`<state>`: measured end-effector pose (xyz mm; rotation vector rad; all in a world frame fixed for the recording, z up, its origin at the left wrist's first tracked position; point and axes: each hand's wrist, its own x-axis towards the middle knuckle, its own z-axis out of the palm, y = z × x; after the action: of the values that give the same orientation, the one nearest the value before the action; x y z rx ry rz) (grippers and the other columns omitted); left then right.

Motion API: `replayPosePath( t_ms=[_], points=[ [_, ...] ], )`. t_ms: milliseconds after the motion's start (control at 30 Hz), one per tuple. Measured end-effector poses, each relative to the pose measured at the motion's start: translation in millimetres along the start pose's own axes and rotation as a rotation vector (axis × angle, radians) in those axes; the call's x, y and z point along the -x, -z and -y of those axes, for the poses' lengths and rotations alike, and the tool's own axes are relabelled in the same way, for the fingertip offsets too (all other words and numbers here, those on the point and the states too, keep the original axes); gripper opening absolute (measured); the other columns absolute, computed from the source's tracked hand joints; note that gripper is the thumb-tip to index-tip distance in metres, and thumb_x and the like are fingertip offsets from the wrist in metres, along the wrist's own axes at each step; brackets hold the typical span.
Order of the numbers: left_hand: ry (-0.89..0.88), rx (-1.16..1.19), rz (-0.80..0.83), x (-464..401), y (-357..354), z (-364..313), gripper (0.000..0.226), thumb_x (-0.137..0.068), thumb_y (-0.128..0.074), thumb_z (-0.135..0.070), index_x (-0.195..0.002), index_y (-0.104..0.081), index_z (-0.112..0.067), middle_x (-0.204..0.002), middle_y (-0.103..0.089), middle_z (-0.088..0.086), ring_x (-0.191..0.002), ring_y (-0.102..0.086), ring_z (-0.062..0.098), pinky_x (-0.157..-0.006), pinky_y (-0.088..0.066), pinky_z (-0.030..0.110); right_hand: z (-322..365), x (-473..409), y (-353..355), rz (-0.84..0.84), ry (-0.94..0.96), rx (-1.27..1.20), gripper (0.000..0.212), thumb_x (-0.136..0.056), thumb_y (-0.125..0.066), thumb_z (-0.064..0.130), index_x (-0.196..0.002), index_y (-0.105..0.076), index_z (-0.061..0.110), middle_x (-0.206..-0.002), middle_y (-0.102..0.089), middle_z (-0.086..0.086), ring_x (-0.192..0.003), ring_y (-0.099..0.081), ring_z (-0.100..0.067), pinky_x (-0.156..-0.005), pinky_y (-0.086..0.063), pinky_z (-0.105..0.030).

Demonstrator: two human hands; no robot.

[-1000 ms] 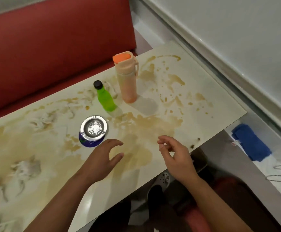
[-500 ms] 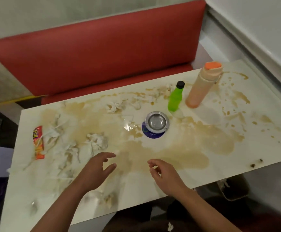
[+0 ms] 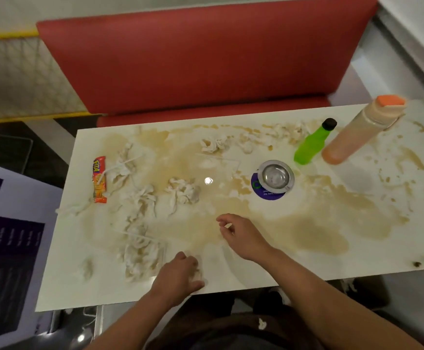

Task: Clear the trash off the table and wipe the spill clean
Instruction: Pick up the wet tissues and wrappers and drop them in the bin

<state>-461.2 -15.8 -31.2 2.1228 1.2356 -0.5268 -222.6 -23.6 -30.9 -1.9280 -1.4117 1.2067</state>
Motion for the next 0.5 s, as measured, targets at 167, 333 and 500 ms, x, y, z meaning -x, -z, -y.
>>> replayPosePath(
  t_ms=[167,333,500],
  points=[
    [0.010,0.078,-0.070,-4.7,-10.1,-0.6,0.026,-0.089,-0.064,-0.044,-0.107,-0.063,-0.025,-0.102,-0.052,-0.004,-0.086,-0.064,0.021,-0.075,-0.049,0.033,24.4,-30.8,2.4,0.009,0.043,0.073,0.033,-0.102,-0.055,0.023,-0.134,-0.061,0.026,-0.120,-0.063,0.010,-0.089,-0.063,-0.007,-0.089,-0.054,-0.030],
    [-0.016,0.142,-0.107,-8.0,-12.8,10.8,0.013,-0.094,-0.060,-0.026,-0.102,-0.069,-0.019,-0.099,-0.059,-0.002,-0.093,-0.060,0.017,-0.076,-0.042,0.025,45.6,-74.8,-2.8,0.063,0.142,0.261,0.042,-0.102,-0.054,0.022,-0.144,-0.052,0.024,-0.150,-0.042,0.003,-0.099,-0.064,-0.019,-0.097,-0.050,-0.040],
    [0.046,0.320,-0.160,-9.0,3.1,16.9,0.005,-0.090,-0.068,-0.019,-0.093,-0.072,-0.020,-0.091,-0.063,-0.008,-0.081,-0.058,0.008,-0.072,-0.041,0.017,62.0,-106.8,-16.2,0.104,0.223,0.463,0.052,-0.101,-0.055,0.020,-0.151,-0.043,0.023,-0.164,-0.022,0.001,-0.124,-0.057,-0.030,-0.095,-0.051,-0.043]
  ],
)
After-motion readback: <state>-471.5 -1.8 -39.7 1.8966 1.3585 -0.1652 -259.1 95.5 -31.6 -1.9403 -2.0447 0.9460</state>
